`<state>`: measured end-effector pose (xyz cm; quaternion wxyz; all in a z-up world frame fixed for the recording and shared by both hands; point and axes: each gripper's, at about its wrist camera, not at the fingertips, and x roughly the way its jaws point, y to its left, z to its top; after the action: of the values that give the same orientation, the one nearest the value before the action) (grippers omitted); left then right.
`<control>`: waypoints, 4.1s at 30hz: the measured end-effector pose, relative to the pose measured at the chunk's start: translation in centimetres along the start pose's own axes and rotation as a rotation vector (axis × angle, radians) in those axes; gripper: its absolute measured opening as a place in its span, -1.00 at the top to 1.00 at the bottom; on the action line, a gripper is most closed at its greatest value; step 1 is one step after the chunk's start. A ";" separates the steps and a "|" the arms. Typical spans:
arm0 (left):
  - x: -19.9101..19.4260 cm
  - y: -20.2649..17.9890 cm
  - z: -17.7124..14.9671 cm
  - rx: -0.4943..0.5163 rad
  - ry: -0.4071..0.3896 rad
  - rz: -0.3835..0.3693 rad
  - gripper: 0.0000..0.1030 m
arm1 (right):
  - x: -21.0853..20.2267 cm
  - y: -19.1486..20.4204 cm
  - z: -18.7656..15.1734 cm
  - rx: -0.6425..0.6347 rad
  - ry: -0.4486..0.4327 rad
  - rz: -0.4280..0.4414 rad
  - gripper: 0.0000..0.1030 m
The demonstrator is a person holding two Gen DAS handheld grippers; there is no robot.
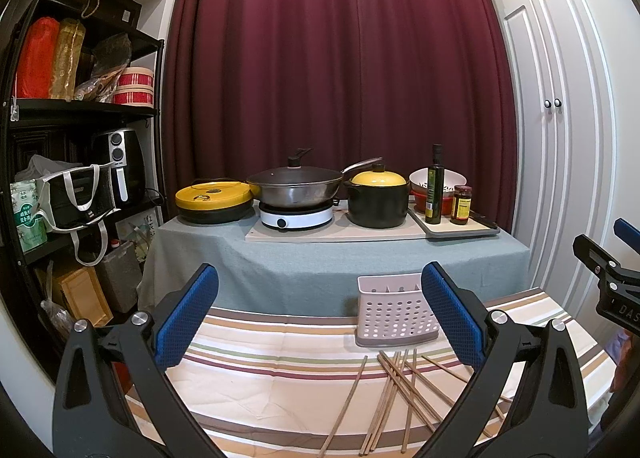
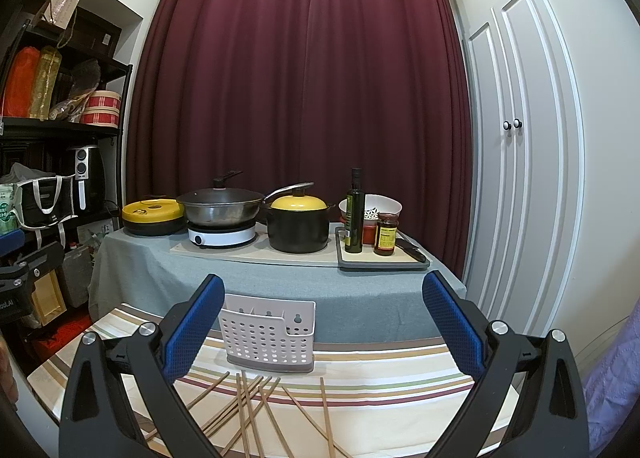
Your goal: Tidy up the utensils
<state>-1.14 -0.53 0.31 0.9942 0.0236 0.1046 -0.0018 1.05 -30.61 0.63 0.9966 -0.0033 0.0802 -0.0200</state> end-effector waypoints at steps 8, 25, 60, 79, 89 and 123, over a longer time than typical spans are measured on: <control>0.0 0.0 0.0 -0.001 -0.001 0.000 -0.93 | 0.0 -0.1 0.1 0.001 -0.002 0.001 -0.88; 0.5 -1.1 -0.8 -0.007 0.014 0.000 -0.93 | 0.2 -0.1 -0.1 -0.003 0.007 0.003 -0.88; 13.3 -1.2 -24.0 0.069 0.429 0.000 -0.25 | 8.2 -2.8 -23.3 0.046 0.397 0.103 0.28; 12.8 -1.6 -26.2 0.073 0.458 -0.087 0.42 | 8.0 -2.6 -24.8 0.061 0.422 0.141 0.47; 12.4 -1.8 -26.7 0.076 0.445 -0.135 0.80 | 7.9 -2.9 -25.3 0.084 0.434 0.150 0.63; 8.1 -1.0 -19.6 0.065 0.268 -0.114 0.87 | 4.4 -2.4 -18.4 0.026 0.263 0.119 0.88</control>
<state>2.72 -0.61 -20.59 0.9684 0.0497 0.2375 -0.0585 2.36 -33.23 -18.16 0.9769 0.0172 0.2098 0.0377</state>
